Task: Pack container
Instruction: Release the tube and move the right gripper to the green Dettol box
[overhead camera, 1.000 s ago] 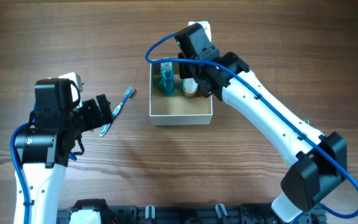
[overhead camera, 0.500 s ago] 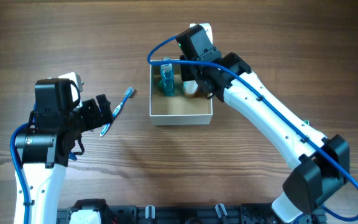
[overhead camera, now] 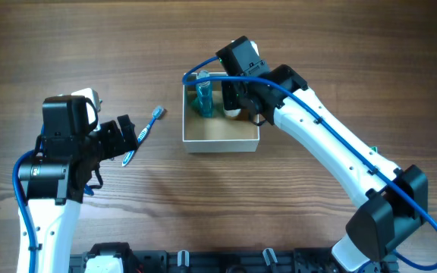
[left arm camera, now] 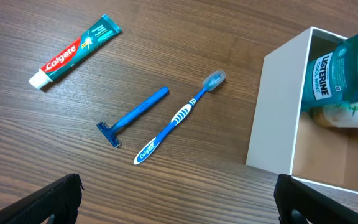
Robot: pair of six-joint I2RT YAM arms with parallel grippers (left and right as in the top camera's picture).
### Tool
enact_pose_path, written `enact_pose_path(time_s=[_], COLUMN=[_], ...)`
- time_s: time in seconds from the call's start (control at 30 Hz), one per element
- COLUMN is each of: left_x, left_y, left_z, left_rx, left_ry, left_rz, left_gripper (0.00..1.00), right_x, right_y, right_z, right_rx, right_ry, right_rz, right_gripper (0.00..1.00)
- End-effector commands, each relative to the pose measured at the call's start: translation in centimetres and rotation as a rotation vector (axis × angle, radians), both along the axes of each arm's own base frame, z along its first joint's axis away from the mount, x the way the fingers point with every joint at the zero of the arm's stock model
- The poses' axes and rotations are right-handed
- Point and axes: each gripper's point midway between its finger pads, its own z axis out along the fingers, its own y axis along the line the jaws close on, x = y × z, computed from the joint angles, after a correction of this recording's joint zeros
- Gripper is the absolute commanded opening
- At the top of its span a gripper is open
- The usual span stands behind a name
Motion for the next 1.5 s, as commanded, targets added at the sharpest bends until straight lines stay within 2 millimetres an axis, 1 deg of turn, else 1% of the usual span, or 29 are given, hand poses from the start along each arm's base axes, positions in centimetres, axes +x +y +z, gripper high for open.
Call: enact_pose_path(time_s=[0.0, 0.07, 0.13, 0.17, 0.2, 0.23, 0.3, 0.37, 0.4, 0.43, 0.47, 0.5, 0.53, 0.57, 0.63, 0.67, 0.7, 0.8, 0.87, 0.9, 0.93, 1.0, 1.07, 1.1, 1.17, 1.3, 1.33, 1.4, 1.47], left_x=[0.2, 0.2, 0.2, 0.2, 0.2, 0.2, 0.2, 0.2, 0.2, 0.2, 0.2, 0.2, 0.2, 0.2, 0.2, 0.2, 0.2, 0.2, 0.2, 0.2, 0.2, 0.2, 0.2, 0.2, 0.2, 0.2, 0.2, 0.2, 0.2], left_y=[-0.2, -0.2, -0.2, -0.2, -0.2, -0.2, -0.2, -0.2, -0.2, -0.2, -0.2, -0.2, -0.2, -0.2, -0.2, -0.2, -0.2, -0.2, -0.2, -0.2, -0.2, -0.2, -0.2, -0.2, -0.2, -0.2, -0.2, -0.2, -0.2], left_z=[0.6, 0.6, 0.6, 0.6, 0.6, 0.6, 0.6, 0.6, 0.6, 0.6, 0.6, 0.6, 0.6, 0.6, 0.6, 0.6, 0.6, 0.6, 0.6, 0.6, 0.6, 0.6, 0.6, 0.6, 0.6, 0.6, 0.6, 0.6, 0.6], left_rx=[-0.021, -0.021, -0.021, -0.021, -0.021, -0.021, -0.021, -0.021, -0.021, -0.021, -0.021, -0.021, -0.021, -0.021, -0.021, -0.021, -0.021, -0.021, -0.021, -0.021, -0.021, -0.021, -0.022, -0.022, -0.021, -0.022, -0.022, -0.022, -0.022], left_ry=[-0.016, -0.016, -0.016, -0.016, -0.016, -0.016, -0.016, -0.016, -0.016, -0.016, -0.016, -0.016, -0.016, -0.016, -0.016, -0.016, -0.016, -0.016, -0.016, -0.016, -0.016, -0.016, -0.016, -0.016, -0.016, -0.016, -0.016, -0.016, -0.016], left_rz=[0.003, 0.004, 0.004, 0.004, 0.004, 0.003, 0.004, 0.004, 0.004, 0.004, 0.004, 0.004, 0.004, 0.004, 0.004, 0.004, 0.004, 0.003, 0.004, 0.004, 0.004, 0.004, 0.003, 0.003, 0.004, 0.003, 0.003, 0.003, 0.003], left_gripper=[1.0, 1.0, 1.0, 1.0, 1.0, 1.0, 1.0, 1.0, 1.0, 1.0, 1.0, 1.0, 1.0, 1.0, 1.0, 1.0, 1.0, 1.0, 1.0, 1.0, 1.0, 1.0, 1.0, 1.0, 1.0, 1.0, 1.0, 1.0, 1.0], right_x=[-0.2, -0.2, -0.3, -0.3, -0.4, -0.6, -1.0, -1.7, -2.0, -2.4, -3.1, -3.6, -4.3, -5.0, -6.5, -7.4, -8.0, -9.6, -10.2, -10.4, -10.6, -11.1, -11.8, -12.0, -12.3, -10.8, -10.6, -9.9, -9.7], right_y=[0.1, 0.0, -0.2, -0.3, -0.6, -0.9, -1.6, -3.1, -3.9, -5.1, -7.1, -8.8, -10.7, -12.5, -16.5, -18.4, -19.8, -24.2, -26.3, -27.0, -27.7, -28.5, -29.4, -29.7, -30.6, -31.8, -31.9, -32.1, -32.2], right_z=[-1.1, -0.6, 0.7, 1.3, 2.6, 4.0, 6.1, 8.8, 9.8, 10.8, 12.1, 12.9, 13.6, 14.0, 14.4, 14.4, 14.3, 13.2, 11.9, 11.3, 10.3, 7.5, 4.6, 3.6, 0.9, -2.9, -3.5, -5.3, -6.8], right_rx=[-0.005, -0.001, 0.01, 0.018, 0.028, 0.04, 0.05, 0.047, 0.042, 0.038, 0.037, 0.042, 0.051, 0.065, 0.091, 0.101, 0.103, 0.09, 0.076, 0.075, 0.083, 0.132, 0.179, 0.185, 0.173, 0.092, 0.076, 0.022, -0.019], right_ry=[0.031, 0.018, -0.009, -0.023, -0.052, -0.084, -0.13, -0.195, -0.218, -0.243, -0.269, -0.282, -0.286, -0.282, -0.259, -0.242, -0.225, -0.133, -0.07, -0.044, -0.006, 0.093, 0.183, 0.209, 0.263, 0.276, 0.283, 0.313, 0.352], right_rz=[0.005, 0.003, 0.0, -0.001, -0.005, -0.007, -0.017, -0.049, -0.067, -0.107, -0.186, -0.258, -0.327, -0.393, -0.541, -0.615, -0.66, -0.756, -0.796, -0.815, -0.838, -0.893, -0.995, -1.028, -1.061, -0.887, -0.852, -0.728, -0.629], right_gripper=[0.29, 0.31, 0.34, 0.38, 0.42, 0.51, 0.58, 0.65, 0.67, 0.69, 0.73, 0.78, 0.81, 0.86, 1.0, 1.0, 1.0, 1.0, 1.0, 1.0, 1.0, 1.0, 1.0, 1.0, 1.0, 1.0, 1.0, 1.0, 1.0])
